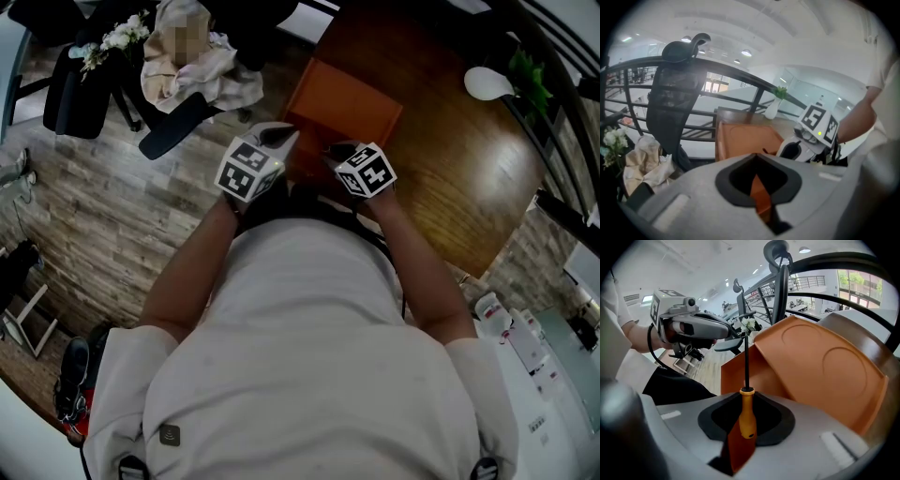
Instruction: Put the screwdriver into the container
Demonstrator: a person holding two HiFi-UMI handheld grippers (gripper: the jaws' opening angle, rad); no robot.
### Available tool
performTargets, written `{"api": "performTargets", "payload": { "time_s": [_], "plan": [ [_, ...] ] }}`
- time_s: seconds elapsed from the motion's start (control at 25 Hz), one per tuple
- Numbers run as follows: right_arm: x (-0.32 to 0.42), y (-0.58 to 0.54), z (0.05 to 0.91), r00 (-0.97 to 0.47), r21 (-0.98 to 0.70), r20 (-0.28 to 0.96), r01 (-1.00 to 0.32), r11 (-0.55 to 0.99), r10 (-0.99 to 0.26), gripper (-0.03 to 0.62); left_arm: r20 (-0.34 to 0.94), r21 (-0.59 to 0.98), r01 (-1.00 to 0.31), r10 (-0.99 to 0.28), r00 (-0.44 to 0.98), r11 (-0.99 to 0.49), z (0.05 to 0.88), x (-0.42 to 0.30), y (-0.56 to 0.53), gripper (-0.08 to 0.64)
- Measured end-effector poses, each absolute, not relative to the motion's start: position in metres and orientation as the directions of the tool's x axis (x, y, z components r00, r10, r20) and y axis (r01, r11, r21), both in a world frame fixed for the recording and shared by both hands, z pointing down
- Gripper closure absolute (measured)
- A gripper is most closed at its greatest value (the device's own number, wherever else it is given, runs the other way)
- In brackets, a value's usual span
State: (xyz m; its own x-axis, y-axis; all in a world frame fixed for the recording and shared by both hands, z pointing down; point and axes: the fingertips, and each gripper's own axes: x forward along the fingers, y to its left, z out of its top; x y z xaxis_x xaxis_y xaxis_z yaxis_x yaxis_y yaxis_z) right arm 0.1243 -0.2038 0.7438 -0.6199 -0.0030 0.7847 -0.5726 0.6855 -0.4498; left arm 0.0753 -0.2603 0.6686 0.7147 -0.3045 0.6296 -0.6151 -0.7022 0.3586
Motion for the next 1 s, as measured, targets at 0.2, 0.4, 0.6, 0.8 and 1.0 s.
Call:
{"api": "performTargets", "payload": {
  "time_s": [0.2,0.4,0.6,0.8,1.0],
  "plan": [
    [0.124,-0.201,0.757,-0.590,-0.442,0.808,-0.599,0.667,0.006,0.508,0.633,0.366,-0.618,-0.301,0.713,-0.695,0.679,0.077,-0.264,0.555],
    [0.123,-0.197,0.769,-0.559,-0.434,0.829,-0.611,0.661,0.028,0.508,0.625,0.399,-0.616,-0.290,0.725,-0.679,0.681,0.076,-0.263,0.555],
    [0.119,-0.198,0.777,-0.535,-0.418,0.844,-0.611,0.672,0.039,0.508,0.615,0.421,-0.616,-0.289,0.733,-0.667,0.680,0.074,-0.266,0.557],
    [0.116,-0.195,0.785,-0.509,-0.402,0.859,-0.607,0.686,0.052,0.508,0.610,0.433,-0.610,-0.283,0.740,-0.663,0.679,0.074,-0.266,0.555],
    [0.114,-0.196,0.791,-0.503,-0.397,0.863,-0.615,0.681,0.048,0.505,0.611,0.438,-0.612,-0.281,0.740,-0.659,0.683,0.070,-0.267,0.555]
  ]
}}
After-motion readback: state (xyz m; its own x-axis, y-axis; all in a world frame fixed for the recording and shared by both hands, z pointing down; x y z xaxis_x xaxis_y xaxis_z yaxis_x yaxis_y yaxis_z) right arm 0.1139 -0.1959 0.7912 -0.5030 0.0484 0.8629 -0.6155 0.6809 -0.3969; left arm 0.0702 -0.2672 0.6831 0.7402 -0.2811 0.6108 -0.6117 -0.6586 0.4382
